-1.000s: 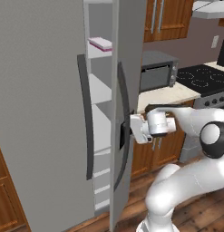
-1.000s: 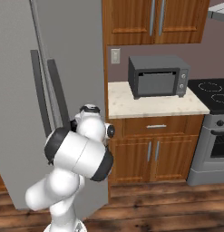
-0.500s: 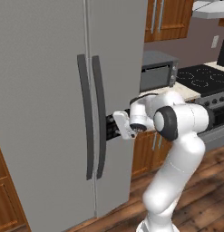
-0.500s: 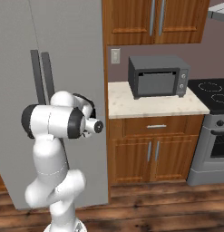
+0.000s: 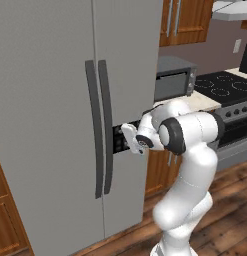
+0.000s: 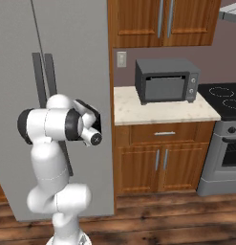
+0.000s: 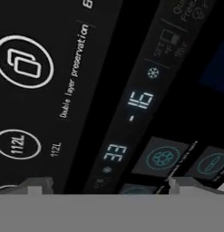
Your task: The ice cube tray has been filled with water. Take the tray and place it in the freezer to make ice. Close the freezer door after placing the tray.
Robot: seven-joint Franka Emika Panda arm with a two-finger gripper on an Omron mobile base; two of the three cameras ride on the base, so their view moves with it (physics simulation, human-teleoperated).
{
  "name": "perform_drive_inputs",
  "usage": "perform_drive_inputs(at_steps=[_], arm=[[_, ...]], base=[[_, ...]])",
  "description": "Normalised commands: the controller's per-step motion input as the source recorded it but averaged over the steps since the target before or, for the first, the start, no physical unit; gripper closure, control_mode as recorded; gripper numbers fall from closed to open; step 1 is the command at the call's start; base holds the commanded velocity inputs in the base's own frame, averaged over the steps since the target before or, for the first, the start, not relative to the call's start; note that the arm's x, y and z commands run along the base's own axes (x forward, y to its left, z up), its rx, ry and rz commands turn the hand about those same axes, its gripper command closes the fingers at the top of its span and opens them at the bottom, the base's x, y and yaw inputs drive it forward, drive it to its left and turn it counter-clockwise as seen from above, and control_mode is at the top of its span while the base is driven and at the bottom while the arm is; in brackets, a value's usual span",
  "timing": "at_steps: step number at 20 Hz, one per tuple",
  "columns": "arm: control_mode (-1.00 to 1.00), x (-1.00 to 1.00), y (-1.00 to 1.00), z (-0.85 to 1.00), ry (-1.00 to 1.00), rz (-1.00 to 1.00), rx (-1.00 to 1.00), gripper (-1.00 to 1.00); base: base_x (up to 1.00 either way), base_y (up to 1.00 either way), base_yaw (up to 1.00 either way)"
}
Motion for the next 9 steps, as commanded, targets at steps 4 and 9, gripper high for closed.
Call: perform_drive_inputs(at_steps=[4,9], arm=[[-1.00,0.66,0.00,0.19,0.02,-0.21,-0.03,-1.00],[-1.00,0.53,0.00,0.29,0.07,-0.18,0.00,-1.00]], base=[[0.00,0.00,0.00],[0.00,0.00,0.00]])
